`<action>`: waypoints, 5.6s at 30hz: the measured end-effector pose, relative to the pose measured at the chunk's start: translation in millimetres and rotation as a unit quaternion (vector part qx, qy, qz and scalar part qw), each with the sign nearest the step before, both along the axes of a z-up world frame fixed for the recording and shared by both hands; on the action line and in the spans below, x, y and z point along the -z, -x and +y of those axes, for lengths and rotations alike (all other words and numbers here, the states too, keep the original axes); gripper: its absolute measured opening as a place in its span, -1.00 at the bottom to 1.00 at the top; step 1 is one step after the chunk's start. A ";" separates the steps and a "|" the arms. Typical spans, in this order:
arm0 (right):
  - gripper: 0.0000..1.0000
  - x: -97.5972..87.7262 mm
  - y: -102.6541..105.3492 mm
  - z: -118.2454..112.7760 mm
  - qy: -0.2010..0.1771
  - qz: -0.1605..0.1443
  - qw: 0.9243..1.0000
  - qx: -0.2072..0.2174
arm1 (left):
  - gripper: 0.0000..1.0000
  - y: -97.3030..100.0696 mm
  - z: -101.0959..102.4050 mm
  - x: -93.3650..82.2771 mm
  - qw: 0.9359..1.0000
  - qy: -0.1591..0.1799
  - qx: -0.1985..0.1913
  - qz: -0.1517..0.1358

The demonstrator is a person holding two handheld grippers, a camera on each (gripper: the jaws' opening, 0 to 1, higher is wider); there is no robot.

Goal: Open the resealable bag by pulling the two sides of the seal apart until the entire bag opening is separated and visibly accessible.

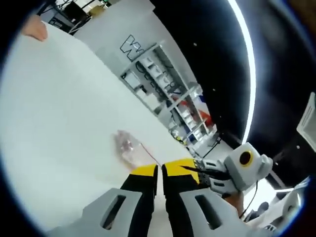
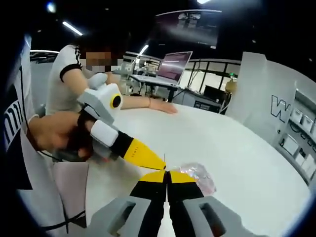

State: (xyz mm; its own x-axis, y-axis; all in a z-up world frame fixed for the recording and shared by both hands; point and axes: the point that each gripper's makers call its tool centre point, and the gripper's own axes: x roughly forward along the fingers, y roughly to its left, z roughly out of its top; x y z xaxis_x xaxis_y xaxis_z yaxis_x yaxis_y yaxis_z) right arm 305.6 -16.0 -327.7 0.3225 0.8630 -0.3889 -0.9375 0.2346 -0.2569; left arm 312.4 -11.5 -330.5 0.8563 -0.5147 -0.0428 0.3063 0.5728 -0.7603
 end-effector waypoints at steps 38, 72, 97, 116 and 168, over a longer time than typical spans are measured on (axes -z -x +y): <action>-1.00 14.8 4.1 4.5 0.039 0.055 0.997 -0.038 | -0.99 0.0 5.5 15.4 0.996 -0.092 0.005 -0.001; -1.00 -0.2 -4.4 3.4 0.026 -0.016 0.999 -0.005 | -0.91 -8.3 2.3 1.7 1.000 0.022 0.002 0.013; -1.00 0.5 -3.0 -3.9 0.020 0.004 1.000 -0.008 | -0.75 0.1 -4.2 1.7 1.000 0.024 0.000 0.010; -1.00 1.8 -1.3 -9.2 0.019 0.015 1.000 -0.011 | -0.99 -1.9 -10.1 4.1 1.000 -0.013 0.009 0.011; -1.00 -6.6 -5.1 1.9 0.073 -0.085 0.994 -0.016 | -1.00 -1.7 -0.9 15.2 0.989 -0.147 0.004 0.003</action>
